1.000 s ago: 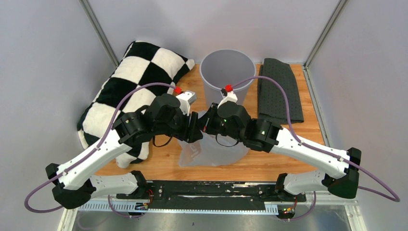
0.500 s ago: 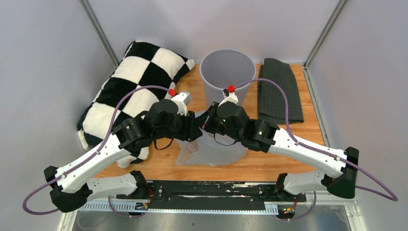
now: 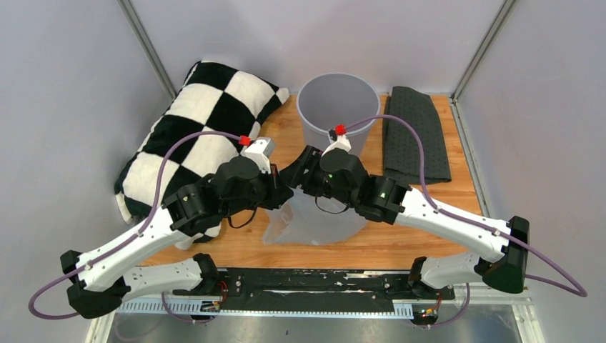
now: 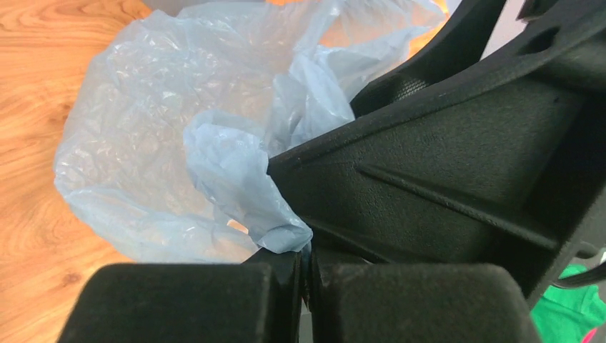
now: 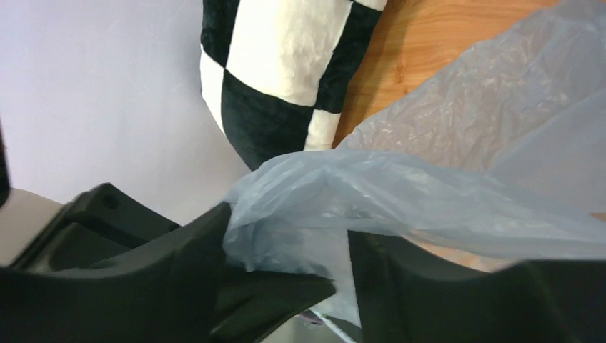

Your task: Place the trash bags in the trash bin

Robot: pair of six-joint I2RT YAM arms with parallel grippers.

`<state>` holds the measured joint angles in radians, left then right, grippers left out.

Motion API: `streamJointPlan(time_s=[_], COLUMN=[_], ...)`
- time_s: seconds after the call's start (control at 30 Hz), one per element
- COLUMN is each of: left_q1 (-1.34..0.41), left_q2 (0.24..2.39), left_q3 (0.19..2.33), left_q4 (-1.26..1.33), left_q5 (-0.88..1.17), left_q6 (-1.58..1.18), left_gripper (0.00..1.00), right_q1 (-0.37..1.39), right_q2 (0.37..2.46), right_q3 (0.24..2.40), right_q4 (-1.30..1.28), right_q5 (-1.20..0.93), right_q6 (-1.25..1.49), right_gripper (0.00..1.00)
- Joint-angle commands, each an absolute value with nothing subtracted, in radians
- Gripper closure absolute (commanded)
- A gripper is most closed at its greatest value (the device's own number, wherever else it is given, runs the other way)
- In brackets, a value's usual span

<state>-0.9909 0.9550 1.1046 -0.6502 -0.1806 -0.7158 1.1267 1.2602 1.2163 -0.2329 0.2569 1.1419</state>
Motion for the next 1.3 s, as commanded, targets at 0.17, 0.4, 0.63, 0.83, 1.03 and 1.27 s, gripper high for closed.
streamJointPlan(time_s=[0.17, 0.4, 0.63, 0.83, 1.03, 1.27], left_q1=[-0.991, -0.988, -0.988, -0.988, -0.987, -0.988], left_q2=[0.925, 0.918, 0.952, 0.956, 0.977, 0.986], left_q3=[1.156, 1.162, 1.172, 1.173, 1.215, 1.252], left_q4=[-0.634, -0.658, -0.638, -0.631, -0.666, -0.680], left_q5=[-0.310, -0.358, -0.358, -0.346, -0.273, -0.208], left_q6=[-0.687, -0.665, -0.684, -0.695, -0.663, -0.660], left_gripper=[1.00, 1.00, 1.00, 1.00, 1.00, 1.00], right_q1=[1.147, 1.147, 1.082, 0.706, 0.467, 0.354], right_q2=[1.196, 1.148, 1.057, 1.128, 1.211, 1.359], right_q3=[1.305, 1.441, 1.537, 1.601, 1.633, 1.708], right_q4=[-0.412, -0.734, -0.909, -0.918, -0.879, -0.828], right_q5=[0.068, 0.106, 0.354, 0.080, 0.016, -0.004], right_q6=[0.836, 0.606, 0.487, 0.401, 0.384, 0.382], right_gripper=[0.19, 0.15, 0.06, 0.04, 0.05, 0.08])
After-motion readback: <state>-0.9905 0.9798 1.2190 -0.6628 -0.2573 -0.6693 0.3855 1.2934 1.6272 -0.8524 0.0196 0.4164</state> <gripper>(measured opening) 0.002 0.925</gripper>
